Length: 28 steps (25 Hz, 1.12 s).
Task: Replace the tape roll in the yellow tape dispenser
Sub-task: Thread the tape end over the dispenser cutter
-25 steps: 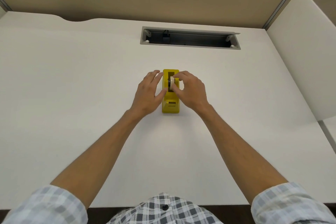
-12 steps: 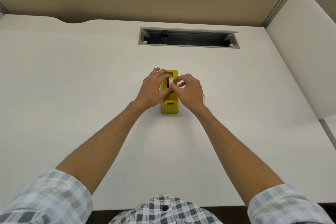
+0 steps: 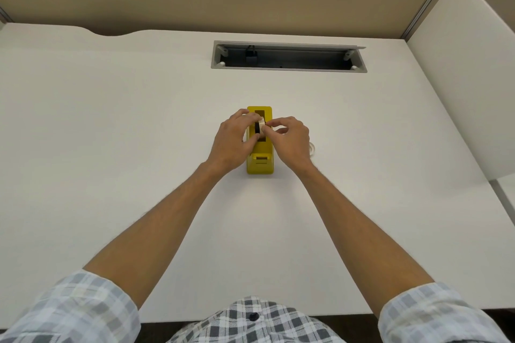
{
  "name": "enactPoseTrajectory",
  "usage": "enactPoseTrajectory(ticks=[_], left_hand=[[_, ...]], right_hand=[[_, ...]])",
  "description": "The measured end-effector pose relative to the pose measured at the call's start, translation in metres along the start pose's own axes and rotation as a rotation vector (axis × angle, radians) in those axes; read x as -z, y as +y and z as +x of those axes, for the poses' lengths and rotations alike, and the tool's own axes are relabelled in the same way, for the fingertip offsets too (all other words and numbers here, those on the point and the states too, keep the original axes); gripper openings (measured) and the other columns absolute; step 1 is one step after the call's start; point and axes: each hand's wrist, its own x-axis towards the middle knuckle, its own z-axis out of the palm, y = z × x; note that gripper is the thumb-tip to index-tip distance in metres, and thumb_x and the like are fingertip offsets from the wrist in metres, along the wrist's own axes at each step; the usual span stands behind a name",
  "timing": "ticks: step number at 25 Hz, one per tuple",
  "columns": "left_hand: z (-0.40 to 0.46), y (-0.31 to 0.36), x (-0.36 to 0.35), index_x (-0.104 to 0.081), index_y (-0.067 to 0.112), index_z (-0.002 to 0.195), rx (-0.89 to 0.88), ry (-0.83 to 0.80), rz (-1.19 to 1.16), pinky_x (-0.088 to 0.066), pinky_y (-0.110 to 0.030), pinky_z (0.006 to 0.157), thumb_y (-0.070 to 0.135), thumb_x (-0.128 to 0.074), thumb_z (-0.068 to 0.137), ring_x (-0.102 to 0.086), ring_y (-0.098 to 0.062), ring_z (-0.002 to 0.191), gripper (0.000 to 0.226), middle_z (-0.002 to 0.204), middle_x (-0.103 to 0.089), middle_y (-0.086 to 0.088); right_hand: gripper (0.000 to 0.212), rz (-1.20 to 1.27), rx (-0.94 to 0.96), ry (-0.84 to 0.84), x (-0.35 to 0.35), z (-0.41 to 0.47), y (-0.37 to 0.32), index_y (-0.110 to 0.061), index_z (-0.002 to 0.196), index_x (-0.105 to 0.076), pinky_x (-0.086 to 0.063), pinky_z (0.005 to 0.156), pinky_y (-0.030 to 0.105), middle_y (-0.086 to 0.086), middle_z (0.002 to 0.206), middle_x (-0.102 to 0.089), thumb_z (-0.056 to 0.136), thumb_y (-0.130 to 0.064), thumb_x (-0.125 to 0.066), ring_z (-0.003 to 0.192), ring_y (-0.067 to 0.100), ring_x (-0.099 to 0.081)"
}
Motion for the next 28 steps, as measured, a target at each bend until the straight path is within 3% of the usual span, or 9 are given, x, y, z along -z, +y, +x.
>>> enactPoseTrajectory(ticks=[6,20,28], left_hand=[[0.010,-0.002,0.000,-0.052,0.013,0.136,0.053,-0.086,0.084,-0.035,-0.044,0.112,0.030,-0.062,0.093,-0.033,-0.022,0.142,0.048,0.144,-0.051,-0.004],[0.004,-0.002,0.000,-0.065,0.014,0.117,-0.020,-0.021,0.042,-0.043,-0.049,0.101,0.020,-0.069,0.087,-0.043,-0.023,0.133,0.031,0.124,-0.066,0.004],[0.003,-0.001,-0.001,-0.063,0.011,0.124,-0.021,-0.008,0.052,-0.044,-0.048,0.102,0.022,-0.067,0.089,-0.041,-0.021,0.136,0.037,0.130,-0.063,-0.001]], right_hand=[[0.004,0.020,-0.006,0.002,-0.002,-0.001,0.002,-0.033,0.075,-0.071,-0.057,0.077,0.035,-0.006,0.099,-0.068,0.076,-0.037,-0.071,0.076,0.007,-0.068],[0.019,-0.036,-0.052,0.048,-0.005,-0.002,-0.003,-0.038,0.060,-0.061,-0.054,0.074,0.034,-0.012,0.094,-0.066,0.076,-0.046,-0.068,0.073,0.004,-0.066],[0.018,-0.034,-0.029,0.045,-0.004,-0.001,-0.002,-0.030,0.073,-0.069,-0.054,0.079,0.037,-0.008,0.097,-0.067,0.080,-0.046,-0.068,0.076,0.007,-0.067]])
